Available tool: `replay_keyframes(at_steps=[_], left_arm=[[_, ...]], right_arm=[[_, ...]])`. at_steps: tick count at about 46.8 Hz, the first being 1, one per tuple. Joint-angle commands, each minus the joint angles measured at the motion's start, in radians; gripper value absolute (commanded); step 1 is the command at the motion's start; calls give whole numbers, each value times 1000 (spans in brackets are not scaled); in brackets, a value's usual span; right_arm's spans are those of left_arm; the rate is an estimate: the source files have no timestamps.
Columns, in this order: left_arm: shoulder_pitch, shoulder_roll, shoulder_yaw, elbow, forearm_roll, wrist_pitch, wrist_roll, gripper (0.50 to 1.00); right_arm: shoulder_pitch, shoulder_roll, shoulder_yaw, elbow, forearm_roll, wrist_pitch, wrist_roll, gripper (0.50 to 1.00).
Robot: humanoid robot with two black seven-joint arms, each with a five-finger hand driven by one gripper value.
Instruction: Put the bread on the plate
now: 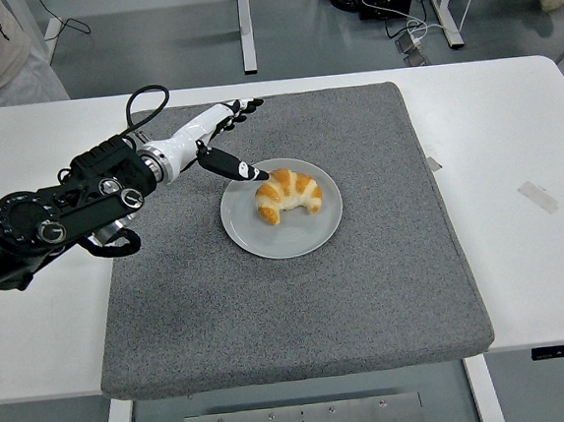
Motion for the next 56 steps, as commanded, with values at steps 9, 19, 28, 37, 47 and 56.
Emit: replay_keyframes(at_steps=[9, 19, 28, 37, 47, 56], left_arm=[[-14, 42, -85, 3, -24, -27, 0, 984], [-7, 58, -163, 38, -96, -27, -1, 983], [1, 65, -232, 91, -202, -27, -3, 983], [1, 82, -272, 129, -299, -27, -3, 984], [27, 88, -349, 158, -375, -29, -3, 984], [85, 104, -481, 158, -427, -29, -1, 984]], right_arm=[[0, 0, 0, 0, 0, 0, 0, 1000], [0, 0, 0, 0, 0, 0, 0, 1000], [0, 0, 0, 0, 0, 0, 0, 1000], [0, 0, 0, 0, 0, 0, 0, 1000], [2, 0, 0, 0, 0, 0, 0, 1000], [6, 0, 1, 0, 0, 1, 0, 1000]])
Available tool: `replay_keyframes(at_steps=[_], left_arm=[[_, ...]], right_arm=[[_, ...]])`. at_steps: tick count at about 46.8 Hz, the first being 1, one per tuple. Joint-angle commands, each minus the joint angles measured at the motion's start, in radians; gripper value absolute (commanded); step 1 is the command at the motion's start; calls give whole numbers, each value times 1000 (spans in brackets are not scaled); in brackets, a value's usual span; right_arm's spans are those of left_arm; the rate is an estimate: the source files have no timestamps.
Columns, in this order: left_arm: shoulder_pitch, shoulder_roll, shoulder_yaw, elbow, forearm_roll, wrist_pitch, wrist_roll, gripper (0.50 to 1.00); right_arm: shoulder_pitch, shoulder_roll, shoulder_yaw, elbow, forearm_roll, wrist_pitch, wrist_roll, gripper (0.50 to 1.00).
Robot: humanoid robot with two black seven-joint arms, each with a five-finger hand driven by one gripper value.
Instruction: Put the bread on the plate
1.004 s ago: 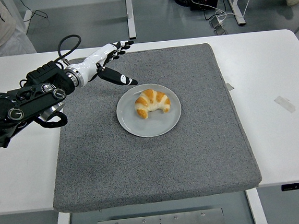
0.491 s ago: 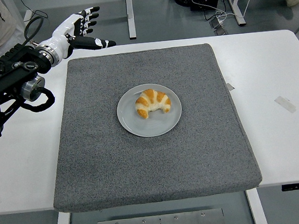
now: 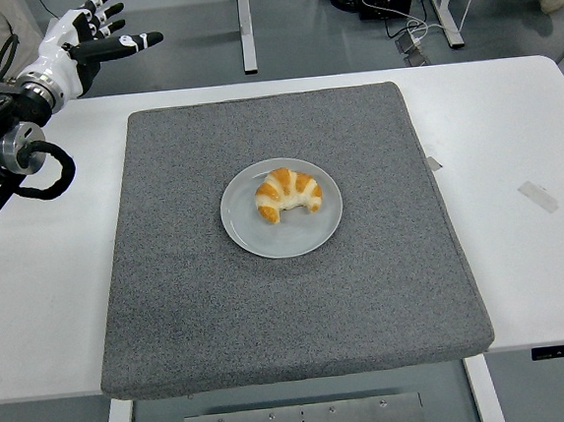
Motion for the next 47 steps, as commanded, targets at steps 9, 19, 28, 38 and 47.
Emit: replay_keyframes(at_steps=[9, 19, 28, 38, 47], left_arm=[[64, 1, -134, 4, -17, 0, 5, 984], [107, -4, -165, 4, -46, 1, 5, 984], [127, -6, -174, 4, -112, 1, 3, 984], [146, -7, -174, 4, -112, 0, 0, 984], [156, -7, -174, 4, -112, 0, 0, 984]], right_arm=[[17, 0, 1, 0, 1, 1, 0, 1000], [17, 0, 1, 0, 0, 0, 0, 1000], [18, 0, 1, 0, 0, 0, 0, 1000], [18, 0, 1, 0, 0, 0, 0, 1000], [18, 0, 1, 0, 0, 0, 0, 1000]])
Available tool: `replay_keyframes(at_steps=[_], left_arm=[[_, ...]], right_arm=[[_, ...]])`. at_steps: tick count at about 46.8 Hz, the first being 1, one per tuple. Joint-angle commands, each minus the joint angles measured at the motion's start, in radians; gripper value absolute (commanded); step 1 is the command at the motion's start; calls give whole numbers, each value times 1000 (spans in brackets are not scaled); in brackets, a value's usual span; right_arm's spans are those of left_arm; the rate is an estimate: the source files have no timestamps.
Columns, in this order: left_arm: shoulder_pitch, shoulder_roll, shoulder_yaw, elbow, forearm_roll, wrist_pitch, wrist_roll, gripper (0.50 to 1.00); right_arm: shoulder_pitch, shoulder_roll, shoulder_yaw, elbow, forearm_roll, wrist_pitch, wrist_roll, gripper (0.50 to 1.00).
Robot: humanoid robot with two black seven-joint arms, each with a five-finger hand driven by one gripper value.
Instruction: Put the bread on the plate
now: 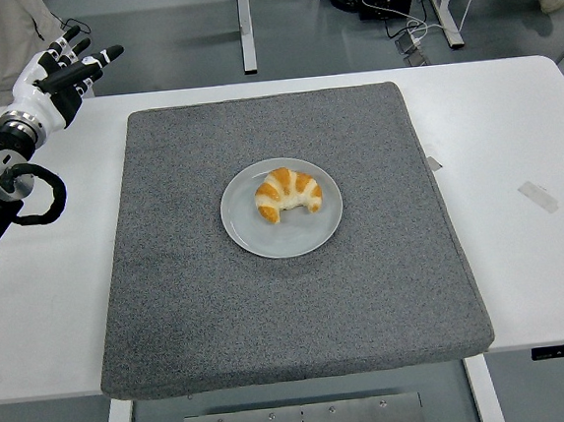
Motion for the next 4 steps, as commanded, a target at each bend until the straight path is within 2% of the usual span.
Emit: replay_keyframes(at_steps=[1, 4], left_arm=[[2, -1, 0, 0, 0, -1, 0, 984], [2, -4, 0, 2, 0, 1, 0, 984]], right_arm=[[0, 0, -1, 0, 0, 0, 0, 1000], [0, 0, -1, 0, 0, 0, 0, 1000]])
